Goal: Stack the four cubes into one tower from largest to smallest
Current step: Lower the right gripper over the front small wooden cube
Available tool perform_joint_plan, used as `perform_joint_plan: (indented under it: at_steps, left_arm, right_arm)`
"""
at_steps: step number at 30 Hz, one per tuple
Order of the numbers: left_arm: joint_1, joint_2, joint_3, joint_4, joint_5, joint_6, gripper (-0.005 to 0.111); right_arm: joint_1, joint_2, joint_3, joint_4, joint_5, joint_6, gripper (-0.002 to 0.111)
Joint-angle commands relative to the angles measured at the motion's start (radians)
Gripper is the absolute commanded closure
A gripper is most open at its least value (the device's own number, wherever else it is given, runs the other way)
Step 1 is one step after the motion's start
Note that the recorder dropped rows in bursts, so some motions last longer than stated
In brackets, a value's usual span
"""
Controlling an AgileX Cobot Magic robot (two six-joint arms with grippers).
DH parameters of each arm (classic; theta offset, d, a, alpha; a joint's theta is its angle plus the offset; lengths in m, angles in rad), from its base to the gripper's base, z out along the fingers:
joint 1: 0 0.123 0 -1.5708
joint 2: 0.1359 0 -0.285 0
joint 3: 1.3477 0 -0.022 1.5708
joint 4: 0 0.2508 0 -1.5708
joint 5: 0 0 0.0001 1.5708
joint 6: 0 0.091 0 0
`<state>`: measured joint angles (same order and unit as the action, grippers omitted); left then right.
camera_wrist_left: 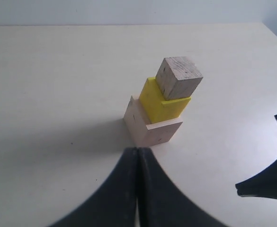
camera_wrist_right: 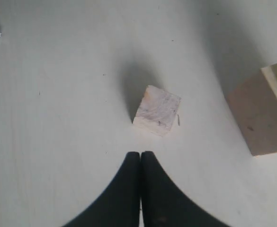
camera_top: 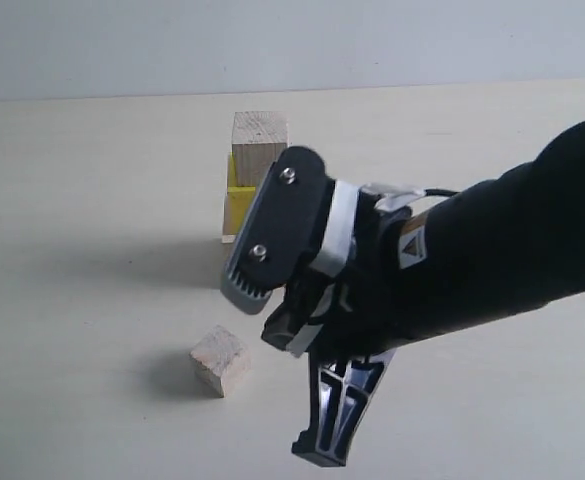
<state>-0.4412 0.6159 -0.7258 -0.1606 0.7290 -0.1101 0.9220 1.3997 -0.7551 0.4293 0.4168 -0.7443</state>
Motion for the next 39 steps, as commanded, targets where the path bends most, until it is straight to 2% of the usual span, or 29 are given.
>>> perform_joint_plan:
  at_steps: [1, 8, 15, 21, 26, 29, 31, 39]
  left_arm:
    - [0.003, -0.003, 0.004, -0.007, -0.005, -0.002, 0.107]
    - [0.003, -0.003, 0.009, -0.006, 0.005, -0.002, 0.107]
    - [0.003, -0.003, 0.079, -0.006, -0.029, -0.002, 0.107]
    - [0.003, -0.003, 0.117, -0.007, -0.053, -0.002, 0.107]
    - [0.003, -0.003, 0.122, -0.007, -0.065, -0.002, 0.107]
    - [0.003, -0.003, 0.122, -0.007, -0.075, -0.002, 0.107]
    - [0.003, -0.003, 0.122, -0.007, -0.082, -0.002, 0.107]
    - [0.003, -0.003, 0.122, -0.007, -0.084, -0.002, 0.107]
  right_arm:
    - [0.023, 0.083, -0.008, 0.004, -0.098, 0.046, 0.108]
    - [0.023, 0.185, -0.008, 0.004, -0.176, 0.051, 0.108]
    - [0.026, 0.222, -0.008, 0.008, -0.19, 0.094, 0.106]
    - [0.027, 0.222, -0.008, 0.036, -0.246, 0.094, 0.087]
    - [0.032, 0.222, -0.008, 0.071, -0.255, 0.091, 0.058]
    - [0.032, 0.222, -0.008, 0.107, -0.271, 0.091, 0.044]
    - [0.032, 0.226, -0.008, 0.12, -0.278, 0.091, 0.04]
    - [0.032, 0.295, -0.019, 0.163, -0.282, 0.093, 0.04]
